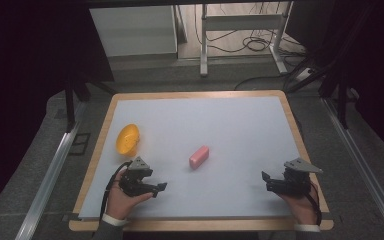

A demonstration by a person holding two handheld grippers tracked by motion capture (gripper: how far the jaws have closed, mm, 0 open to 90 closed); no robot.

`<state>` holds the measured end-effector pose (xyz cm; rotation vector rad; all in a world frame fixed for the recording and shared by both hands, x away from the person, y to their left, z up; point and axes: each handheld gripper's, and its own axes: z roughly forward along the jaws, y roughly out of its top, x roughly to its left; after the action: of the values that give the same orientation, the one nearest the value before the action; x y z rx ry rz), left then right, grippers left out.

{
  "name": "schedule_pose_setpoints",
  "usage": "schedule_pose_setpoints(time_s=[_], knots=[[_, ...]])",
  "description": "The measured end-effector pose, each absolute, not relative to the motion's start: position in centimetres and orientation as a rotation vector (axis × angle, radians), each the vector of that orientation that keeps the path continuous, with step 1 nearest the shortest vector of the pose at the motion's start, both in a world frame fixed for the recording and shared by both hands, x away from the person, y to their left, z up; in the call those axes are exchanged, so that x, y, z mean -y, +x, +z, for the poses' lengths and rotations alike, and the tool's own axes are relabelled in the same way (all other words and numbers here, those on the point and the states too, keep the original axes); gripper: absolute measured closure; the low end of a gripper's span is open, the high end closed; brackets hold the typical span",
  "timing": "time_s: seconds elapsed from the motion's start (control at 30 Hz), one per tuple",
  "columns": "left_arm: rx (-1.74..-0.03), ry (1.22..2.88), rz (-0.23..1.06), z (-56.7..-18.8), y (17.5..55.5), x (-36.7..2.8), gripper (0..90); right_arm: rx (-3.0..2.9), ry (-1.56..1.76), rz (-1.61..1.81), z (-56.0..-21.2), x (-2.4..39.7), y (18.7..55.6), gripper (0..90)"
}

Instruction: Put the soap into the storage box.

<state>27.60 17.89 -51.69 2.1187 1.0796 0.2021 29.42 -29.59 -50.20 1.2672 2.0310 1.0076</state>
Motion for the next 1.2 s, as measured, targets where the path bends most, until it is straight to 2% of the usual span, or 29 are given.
schedule_pose_setpoints(time_s=[1.2], knots=[[-1.143,2.140,0.233,-51.9,27.2,-18.0,25.0,-2.034,1.305,1.017,-50.9,31.0,29.5,7.1]])
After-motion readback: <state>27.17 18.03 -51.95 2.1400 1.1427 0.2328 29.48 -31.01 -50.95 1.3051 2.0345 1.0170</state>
